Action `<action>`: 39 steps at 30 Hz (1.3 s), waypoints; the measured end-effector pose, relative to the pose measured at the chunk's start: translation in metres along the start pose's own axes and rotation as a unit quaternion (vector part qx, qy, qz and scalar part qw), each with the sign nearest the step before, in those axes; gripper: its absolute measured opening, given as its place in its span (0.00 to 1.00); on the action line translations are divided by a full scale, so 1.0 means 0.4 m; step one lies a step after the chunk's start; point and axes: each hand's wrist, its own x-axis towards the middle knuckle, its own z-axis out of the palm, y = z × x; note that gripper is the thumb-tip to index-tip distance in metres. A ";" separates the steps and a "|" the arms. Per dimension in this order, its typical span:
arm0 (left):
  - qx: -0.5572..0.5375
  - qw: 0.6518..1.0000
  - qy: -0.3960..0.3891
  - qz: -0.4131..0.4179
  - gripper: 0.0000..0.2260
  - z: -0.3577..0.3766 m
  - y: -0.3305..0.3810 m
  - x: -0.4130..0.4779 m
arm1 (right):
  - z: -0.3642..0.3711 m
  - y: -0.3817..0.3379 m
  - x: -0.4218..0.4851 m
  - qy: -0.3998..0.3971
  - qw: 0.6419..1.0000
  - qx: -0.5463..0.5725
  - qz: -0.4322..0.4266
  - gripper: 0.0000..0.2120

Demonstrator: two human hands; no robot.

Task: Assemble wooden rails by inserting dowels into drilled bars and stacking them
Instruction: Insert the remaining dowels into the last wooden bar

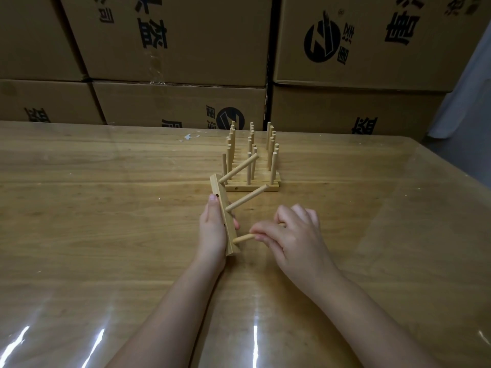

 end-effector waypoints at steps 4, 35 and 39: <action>-0.014 1.000 0.004 -0.008 0.21 0.000 -0.002 0.002 | -0.001 -0.006 -0.003 0.011 1.000 -0.014 -0.004 0.11; 0.047 0.999 -0.005 0.017 0.20 0.000 -0.006 0.001 | 0.009 -0.008 -0.018 -0.043 0.994 0.079 0.055 0.07; 0.073 0.996 -0.045 0.010 0.18 -0.001 0.001 -0.003 | -0.004 0.010 -0.016 -0.028 0.984 0.156 0.083 0.18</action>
